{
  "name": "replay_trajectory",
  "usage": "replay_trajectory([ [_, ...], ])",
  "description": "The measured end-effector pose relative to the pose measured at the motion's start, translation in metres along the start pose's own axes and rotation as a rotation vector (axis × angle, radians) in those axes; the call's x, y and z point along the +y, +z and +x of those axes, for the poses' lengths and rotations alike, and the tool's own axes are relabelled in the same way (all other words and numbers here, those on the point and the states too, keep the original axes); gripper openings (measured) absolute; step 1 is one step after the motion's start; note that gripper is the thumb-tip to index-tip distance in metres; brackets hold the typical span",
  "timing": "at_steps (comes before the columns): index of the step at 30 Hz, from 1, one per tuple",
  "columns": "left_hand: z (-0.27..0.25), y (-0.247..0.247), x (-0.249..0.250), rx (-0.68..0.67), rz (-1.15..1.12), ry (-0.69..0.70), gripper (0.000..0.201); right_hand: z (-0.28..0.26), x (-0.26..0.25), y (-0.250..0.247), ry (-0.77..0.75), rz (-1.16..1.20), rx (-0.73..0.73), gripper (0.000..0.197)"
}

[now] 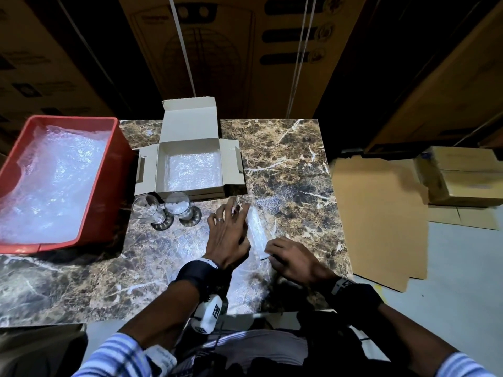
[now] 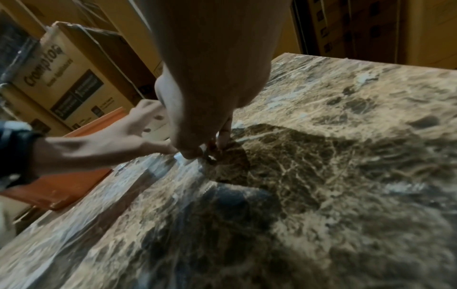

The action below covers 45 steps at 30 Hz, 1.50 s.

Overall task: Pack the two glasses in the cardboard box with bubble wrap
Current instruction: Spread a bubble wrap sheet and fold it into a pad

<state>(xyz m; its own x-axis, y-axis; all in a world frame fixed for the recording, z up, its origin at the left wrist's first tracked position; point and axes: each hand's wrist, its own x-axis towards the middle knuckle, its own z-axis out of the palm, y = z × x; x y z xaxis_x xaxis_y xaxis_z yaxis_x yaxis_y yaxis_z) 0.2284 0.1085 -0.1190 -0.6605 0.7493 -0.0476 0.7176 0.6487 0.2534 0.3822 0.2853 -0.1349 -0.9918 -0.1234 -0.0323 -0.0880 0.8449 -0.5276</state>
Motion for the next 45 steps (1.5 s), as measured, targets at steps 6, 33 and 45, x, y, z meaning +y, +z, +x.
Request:
replay_trajectory([
  [6, -0.016, 0.009, -0.001, 0.006, -0.050, 0.329, 0.050, 0.005, -0.011, -0.007, 0.022, -0.045, 0.090, 0.018],
  [33, 0.005, 0.017, 0.013, -0.019, -0.885, -0.235, 0.056, 0.057, -0.014, -0.017, 0.535, 0.612, 0.258, 0.023],
  [45, 0.012, 0.019, 0.003, 0.012, -0.733, -0.109, 0.019, 0.076, 0.006, -0.005, 0.622, 0.464, 0.347, 0.021],
])
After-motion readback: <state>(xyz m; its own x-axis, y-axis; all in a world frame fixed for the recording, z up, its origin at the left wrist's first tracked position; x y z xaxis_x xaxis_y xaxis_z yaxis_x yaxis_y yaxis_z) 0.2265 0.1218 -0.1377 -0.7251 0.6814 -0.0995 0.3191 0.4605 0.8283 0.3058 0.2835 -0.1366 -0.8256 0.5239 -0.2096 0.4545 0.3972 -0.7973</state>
